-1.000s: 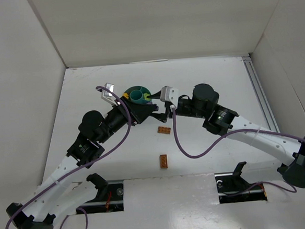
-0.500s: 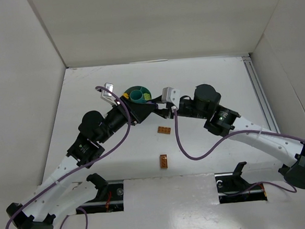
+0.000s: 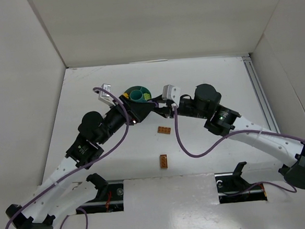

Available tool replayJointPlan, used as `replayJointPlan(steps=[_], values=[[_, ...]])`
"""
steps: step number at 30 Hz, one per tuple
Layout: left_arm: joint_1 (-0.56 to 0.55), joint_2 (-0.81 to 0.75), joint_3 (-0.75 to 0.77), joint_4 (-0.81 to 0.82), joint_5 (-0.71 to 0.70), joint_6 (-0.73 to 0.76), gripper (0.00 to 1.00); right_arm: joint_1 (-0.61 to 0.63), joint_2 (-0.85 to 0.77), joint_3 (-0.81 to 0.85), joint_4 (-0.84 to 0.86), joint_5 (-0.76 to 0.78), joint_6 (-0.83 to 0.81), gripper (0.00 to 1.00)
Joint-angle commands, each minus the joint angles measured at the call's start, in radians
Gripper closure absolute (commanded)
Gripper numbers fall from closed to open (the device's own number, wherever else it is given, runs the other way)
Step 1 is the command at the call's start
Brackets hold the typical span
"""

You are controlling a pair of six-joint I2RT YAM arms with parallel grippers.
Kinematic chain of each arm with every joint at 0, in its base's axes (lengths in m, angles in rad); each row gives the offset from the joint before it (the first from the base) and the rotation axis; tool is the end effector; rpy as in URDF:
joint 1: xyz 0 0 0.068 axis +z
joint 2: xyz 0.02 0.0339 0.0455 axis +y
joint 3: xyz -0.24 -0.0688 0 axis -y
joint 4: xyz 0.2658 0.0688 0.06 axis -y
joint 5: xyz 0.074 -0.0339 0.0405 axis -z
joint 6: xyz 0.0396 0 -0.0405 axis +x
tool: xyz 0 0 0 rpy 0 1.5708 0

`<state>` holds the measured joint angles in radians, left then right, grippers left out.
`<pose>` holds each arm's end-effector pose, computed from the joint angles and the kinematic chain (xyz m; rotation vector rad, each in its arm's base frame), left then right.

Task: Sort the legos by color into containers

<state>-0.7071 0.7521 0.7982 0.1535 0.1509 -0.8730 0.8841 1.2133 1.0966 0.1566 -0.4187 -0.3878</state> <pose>0.1622 -0.1464 0.3721 0.0141 1.5271 -1.4016 0.1886 0.2554 0.3714 -1.1892 1.0372 0.7111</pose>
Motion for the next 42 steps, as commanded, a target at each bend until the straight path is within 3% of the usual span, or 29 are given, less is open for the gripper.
replayJointPlan(steps=[1,7,10,12,17,21,27,42], values=[[-0.003,-0.034,0.001,0.012,-0.056,0.012,0.00,0.001,0.006,-0.010,0.031,-0.009,0.043,1.00],[0.006,-0.054,0.038,-0.116,-0.210,0.012,0.00,-0.032,0.058,-0.010,0.031,-0.019,0.053,1.00],[0.006,-0.054,0.067,-0.280,-0.411,-0.009,0.00,-0.071,0.113,-0.010,0.018,-0.019,0.053,1.00],[0.006,-0.054,0.078,-0.394,-0.546,-0.037,0.00,-0.089,0.187,0.025,-0.008,-0.009,0.041,1.00],[0.072,-0.017,0.096,-0.567,-0.680,-0.096,0.00,-0.100,0.362,0.123,-0.055,0.075,-0.003,1.00],[0.145,0.033,0.067,-0.559,-0.630,-0.072,0.00,-0.100,0.492,0.207,-0.055,0.126,-0.023,1.00],[0.360,0.076,-0.008,-0.460,-0.395,0.022,0.00,-0.100,0.617,0.306,-0.055,0.162,-0.052,1.00],[0.371,0.029,-0.031,-0.460,-0.444,0.061,0.00,-0.100,0.726,0.353,-0.055,0.161,-0.129,0.98]])
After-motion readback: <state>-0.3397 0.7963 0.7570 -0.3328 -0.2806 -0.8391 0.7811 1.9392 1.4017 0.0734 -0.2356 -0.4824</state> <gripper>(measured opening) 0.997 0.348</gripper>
